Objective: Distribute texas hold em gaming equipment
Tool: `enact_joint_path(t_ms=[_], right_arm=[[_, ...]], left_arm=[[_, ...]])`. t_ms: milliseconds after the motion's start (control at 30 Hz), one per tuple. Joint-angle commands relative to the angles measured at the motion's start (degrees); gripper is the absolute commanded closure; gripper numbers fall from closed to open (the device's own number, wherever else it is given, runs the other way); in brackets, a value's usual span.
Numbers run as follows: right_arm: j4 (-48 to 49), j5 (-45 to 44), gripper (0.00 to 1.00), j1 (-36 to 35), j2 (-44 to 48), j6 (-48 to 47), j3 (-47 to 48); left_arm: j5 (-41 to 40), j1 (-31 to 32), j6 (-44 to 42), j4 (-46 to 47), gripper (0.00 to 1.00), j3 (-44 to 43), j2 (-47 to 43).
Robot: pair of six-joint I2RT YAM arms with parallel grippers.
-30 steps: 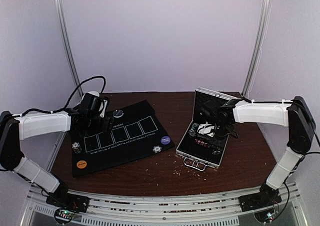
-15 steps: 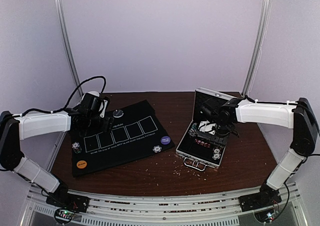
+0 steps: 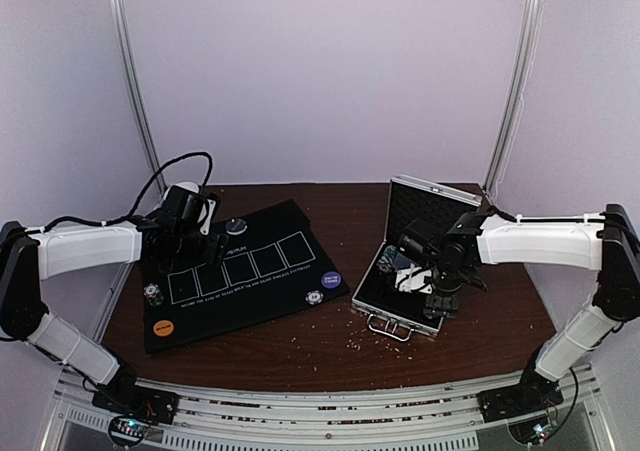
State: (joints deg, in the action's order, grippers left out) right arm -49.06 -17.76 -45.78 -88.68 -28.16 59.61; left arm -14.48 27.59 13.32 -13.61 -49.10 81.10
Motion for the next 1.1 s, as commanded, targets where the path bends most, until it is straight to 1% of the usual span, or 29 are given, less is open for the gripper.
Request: enact_joint_path(t_ms=[0, 200, 433, 533, 633, 767, 900, 1067], right_arm=[[1.4, -1.6, 0.21, -0.2, -2.8, -1.9, -0.5], [3.4, -1.7, 0.15, -0.5, -4.4, -2.5, -0.8], [3.4, -1.7, 0.15, -0.5, -6.5, -3.9, -1.5], [4.0, -4.2, 0.15, -0.5, -7.1, -4.1, -2.2], [5.8, -8.2, 0.16, -0.5, -7.1, -4.0, -2.5], [8.0, -10.9, 0.19, -0.5, -5.9, -3.4, -1.5], [9.2, -12.0, 0.22, -0.1, -4.8, -2.8, -0.8], [8.5, -11.6, 0.25, 1.8, -5.0, -1.1, -0.1]], left_arm=[[0.7, 0.0, -1.0, 1.5, 0.22, 0.2, 0.5], [1.1, 0.0, -1.2, 1.5, 0.21, 0.0, 1.2], [1.1, 0.1, -1.3, 1.4, 0.2, 0.0, 1.3], [1.1, 0.1, -1.4, 1.4, 0.2, 0.0, 1.3], [1.4, 0.0, -1.3, 1.4, 0.2, 0.0, 1.4], [1.5, 0.1, -1.4, 1.5, 0.2, 0.0, 1.4], [1.3, 0.0, -1.3, 1.5, 0.2, 0.0, 1.3], [1.2, 0.0, -1.4, 1.5, 0.2, 0.0, 1.1]])
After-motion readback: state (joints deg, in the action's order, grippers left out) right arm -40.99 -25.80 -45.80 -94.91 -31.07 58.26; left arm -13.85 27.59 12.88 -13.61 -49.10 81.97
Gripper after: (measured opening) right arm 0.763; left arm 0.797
